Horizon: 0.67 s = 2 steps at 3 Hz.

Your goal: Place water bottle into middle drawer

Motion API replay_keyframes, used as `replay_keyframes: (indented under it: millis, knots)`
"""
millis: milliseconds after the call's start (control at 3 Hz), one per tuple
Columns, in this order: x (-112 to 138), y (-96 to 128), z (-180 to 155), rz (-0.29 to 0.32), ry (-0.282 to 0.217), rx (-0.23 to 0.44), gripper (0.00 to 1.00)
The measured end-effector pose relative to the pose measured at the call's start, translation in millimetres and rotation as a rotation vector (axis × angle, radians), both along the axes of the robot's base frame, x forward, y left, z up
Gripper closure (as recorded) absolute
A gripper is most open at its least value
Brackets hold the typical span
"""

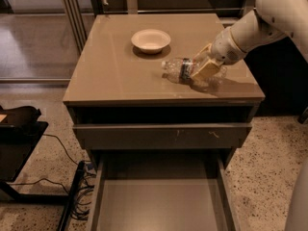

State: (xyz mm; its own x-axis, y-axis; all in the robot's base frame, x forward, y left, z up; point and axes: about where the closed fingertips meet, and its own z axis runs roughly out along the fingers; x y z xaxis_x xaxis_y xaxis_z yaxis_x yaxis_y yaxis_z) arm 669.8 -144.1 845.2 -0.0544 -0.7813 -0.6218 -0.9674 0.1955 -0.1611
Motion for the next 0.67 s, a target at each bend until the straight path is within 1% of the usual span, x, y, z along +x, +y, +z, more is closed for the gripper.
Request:
replay_keyframes:
  millis: [333, 667]
  knots:
    - [-37.9, -7.1, 10.7, 0.008, -0.013, 0.013, 1.00]
    - [-86.9, -11.1, 25.4, 0.026, -0.051, 0.028, 1.00]
